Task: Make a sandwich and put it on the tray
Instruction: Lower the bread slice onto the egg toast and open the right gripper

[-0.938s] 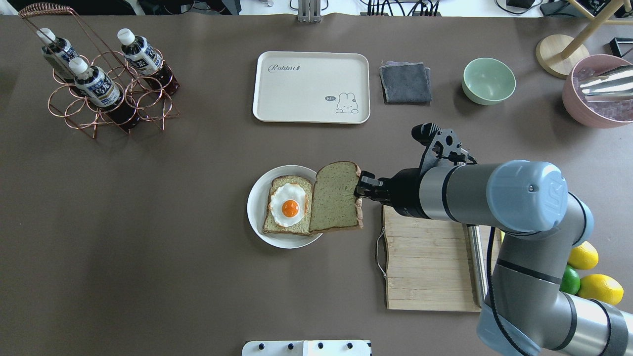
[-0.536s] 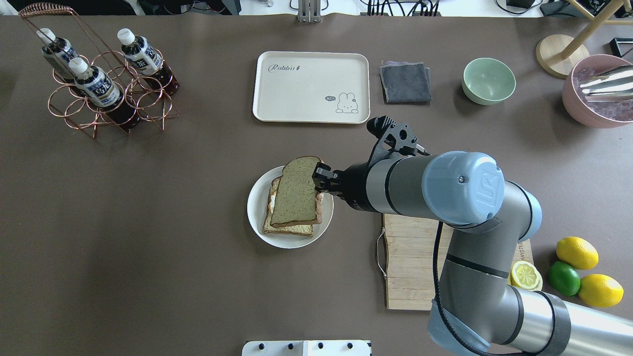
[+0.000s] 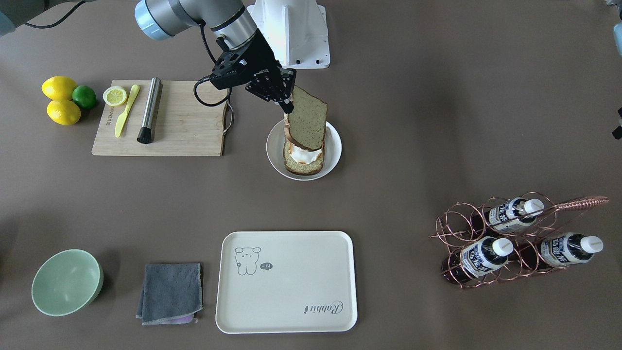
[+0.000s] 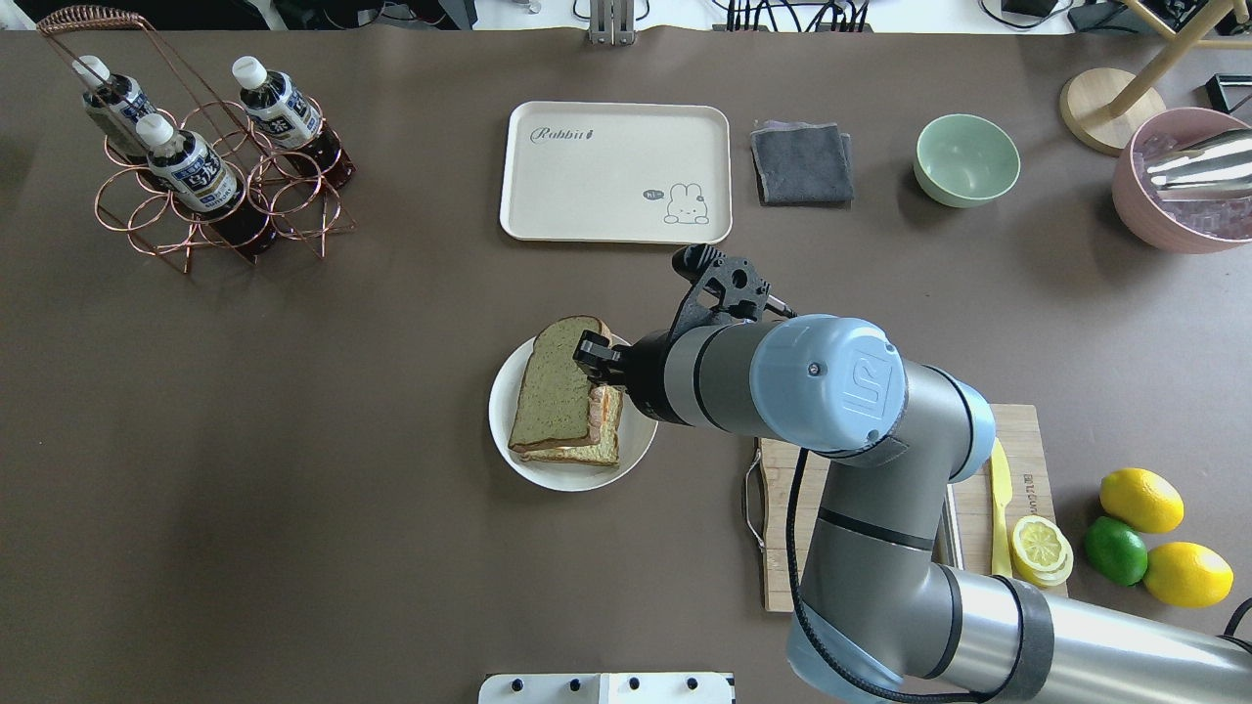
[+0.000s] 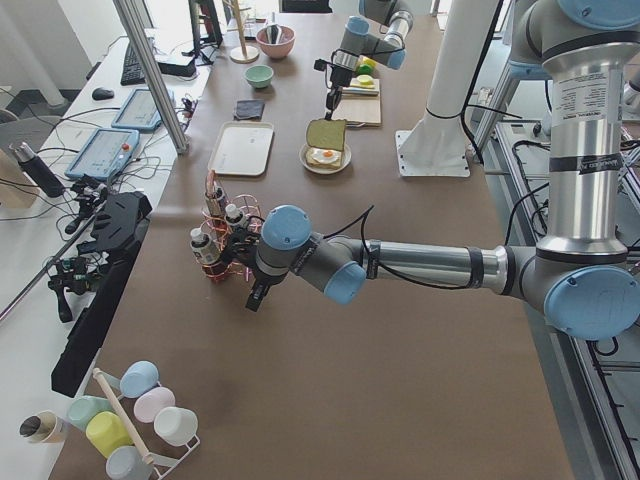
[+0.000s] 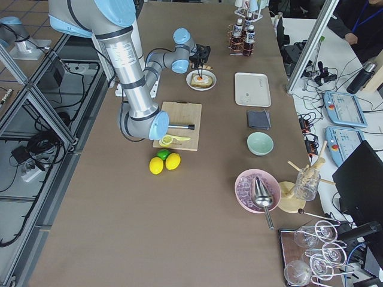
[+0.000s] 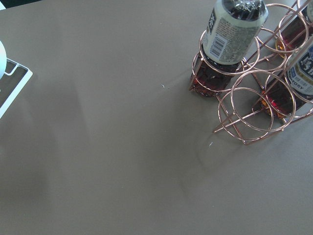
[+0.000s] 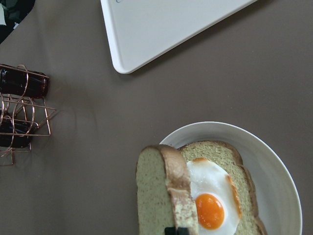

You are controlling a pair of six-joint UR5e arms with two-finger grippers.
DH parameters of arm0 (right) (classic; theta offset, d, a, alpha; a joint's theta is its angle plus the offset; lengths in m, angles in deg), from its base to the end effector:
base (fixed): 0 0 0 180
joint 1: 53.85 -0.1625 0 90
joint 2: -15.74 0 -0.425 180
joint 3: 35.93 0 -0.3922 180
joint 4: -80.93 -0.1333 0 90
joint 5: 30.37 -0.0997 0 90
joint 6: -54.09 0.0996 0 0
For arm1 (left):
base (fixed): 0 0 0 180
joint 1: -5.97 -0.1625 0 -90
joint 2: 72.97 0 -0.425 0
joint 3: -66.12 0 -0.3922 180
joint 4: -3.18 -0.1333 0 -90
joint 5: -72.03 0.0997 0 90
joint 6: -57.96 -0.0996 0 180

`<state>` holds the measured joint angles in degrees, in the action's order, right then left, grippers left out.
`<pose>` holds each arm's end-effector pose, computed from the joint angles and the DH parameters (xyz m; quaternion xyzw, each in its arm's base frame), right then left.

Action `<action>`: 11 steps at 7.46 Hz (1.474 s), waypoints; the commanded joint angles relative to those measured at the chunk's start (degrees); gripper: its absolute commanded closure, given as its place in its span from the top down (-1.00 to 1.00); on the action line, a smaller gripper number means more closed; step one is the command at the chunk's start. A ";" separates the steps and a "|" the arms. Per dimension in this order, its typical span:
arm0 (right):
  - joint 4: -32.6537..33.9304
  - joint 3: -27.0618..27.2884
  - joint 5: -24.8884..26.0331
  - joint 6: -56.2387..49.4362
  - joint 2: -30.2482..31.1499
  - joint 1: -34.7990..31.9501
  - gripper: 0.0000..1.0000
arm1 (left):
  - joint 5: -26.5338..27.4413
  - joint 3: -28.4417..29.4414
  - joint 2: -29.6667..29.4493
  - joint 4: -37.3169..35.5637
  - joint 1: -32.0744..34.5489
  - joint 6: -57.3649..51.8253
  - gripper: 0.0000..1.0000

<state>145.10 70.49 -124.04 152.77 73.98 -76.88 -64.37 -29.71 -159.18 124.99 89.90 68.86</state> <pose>-0.5101 -0.3548 0.1631 0.0498 -0.6001 0.1995 0.7731 -0.0096 -0.4887 0.5741 0.2090 0.4122 0.0775 0.8834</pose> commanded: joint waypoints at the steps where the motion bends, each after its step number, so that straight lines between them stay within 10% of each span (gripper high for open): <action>1: -0.27 -2.71 0.77 -0.24 -1.11 0.27 -1.00 | 0.17 0.03 -0.01 0.00 0.00 0.00 0.97; 11: -2.47 -7.72 3.50 -0.50 -2.09 2.82 -1.00 | 0.26 0.11 -0.01 0.00 0.00 -0.09 0.97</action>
<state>142.73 62.92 -120.66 152.26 71.71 -74.36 -64.11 -29.59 -159.19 124.96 89.82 68.77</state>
